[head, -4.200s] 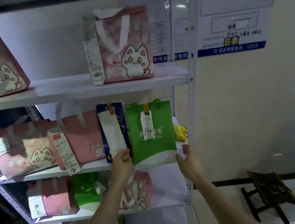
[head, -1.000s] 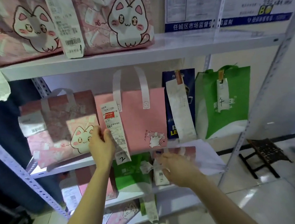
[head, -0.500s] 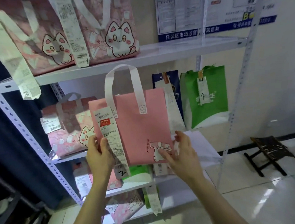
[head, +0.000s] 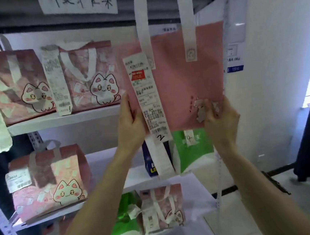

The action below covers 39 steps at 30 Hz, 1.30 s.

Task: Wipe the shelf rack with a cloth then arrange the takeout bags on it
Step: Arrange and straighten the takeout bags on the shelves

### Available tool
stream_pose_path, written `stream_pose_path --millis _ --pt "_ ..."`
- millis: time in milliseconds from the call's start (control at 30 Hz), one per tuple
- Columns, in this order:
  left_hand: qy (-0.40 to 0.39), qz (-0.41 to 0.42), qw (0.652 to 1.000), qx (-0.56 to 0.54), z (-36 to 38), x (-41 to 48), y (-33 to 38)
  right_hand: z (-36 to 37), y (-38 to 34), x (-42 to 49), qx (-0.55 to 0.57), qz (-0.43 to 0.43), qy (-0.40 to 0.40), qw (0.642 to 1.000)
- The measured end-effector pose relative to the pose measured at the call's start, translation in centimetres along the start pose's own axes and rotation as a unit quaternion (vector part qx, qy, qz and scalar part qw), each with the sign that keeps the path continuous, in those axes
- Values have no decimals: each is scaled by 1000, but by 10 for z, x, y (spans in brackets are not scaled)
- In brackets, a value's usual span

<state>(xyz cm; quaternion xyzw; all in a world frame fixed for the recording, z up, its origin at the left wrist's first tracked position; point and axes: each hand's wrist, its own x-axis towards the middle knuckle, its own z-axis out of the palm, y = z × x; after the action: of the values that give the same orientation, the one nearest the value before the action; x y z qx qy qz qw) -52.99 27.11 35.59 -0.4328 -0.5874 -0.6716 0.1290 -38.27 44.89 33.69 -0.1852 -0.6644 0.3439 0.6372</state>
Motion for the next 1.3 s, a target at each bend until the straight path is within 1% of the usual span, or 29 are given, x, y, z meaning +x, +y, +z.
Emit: stream_pose_path --millis 100,233,300,367,433,533,633,767,867,967,1033,1133,1200,1300 --pt "-13 17 1000 -1 10 68 -1 34 -1 67 5 4 -23 1000" --pt "-17 39 999 -3 24 130 -15 86 16 121 -35 11 -47 998" --pt "-13 35 998 41 36 150 -37 110 30 135 -59 14 -89 994" --pt "-7 2 996 91 42 159 -68 128 49 143 -102 -10 -146 984" --pt "-8 -11 991 132 41 162 -97 139 69 146 -143 -26 -198 969" --pt "-9 -2 983 181 40 169 -118 143 92 150 -142 -14 -233 962" --pt "-3 -9 984 179 42 175 -121 143 98 155 -123 -23 -240 963" --pt "15 1 975 224 40 171 -128 131 101 162 -136 -31 -264 954" --pt "22 6 969 246 40 163 -128 116 103 152 -145 -61 -229 960" --pt "31 16 966 256 43 159 -124 95 105 138 -145 -126 -176 965" --pt "37 24 964 261 43 159 -124 80 103 130 -145 -154 -178 961" --pt "43 20 966 253 38 155 -125 65 96 116 -168 -156 -240 944" --pt "34 21 961 275 32 144 -121 59 92 107 -188 -155 -291 925" --pt "-16 24 939 344 16 113 -112 57 82 94 -223 -177 -389 876"
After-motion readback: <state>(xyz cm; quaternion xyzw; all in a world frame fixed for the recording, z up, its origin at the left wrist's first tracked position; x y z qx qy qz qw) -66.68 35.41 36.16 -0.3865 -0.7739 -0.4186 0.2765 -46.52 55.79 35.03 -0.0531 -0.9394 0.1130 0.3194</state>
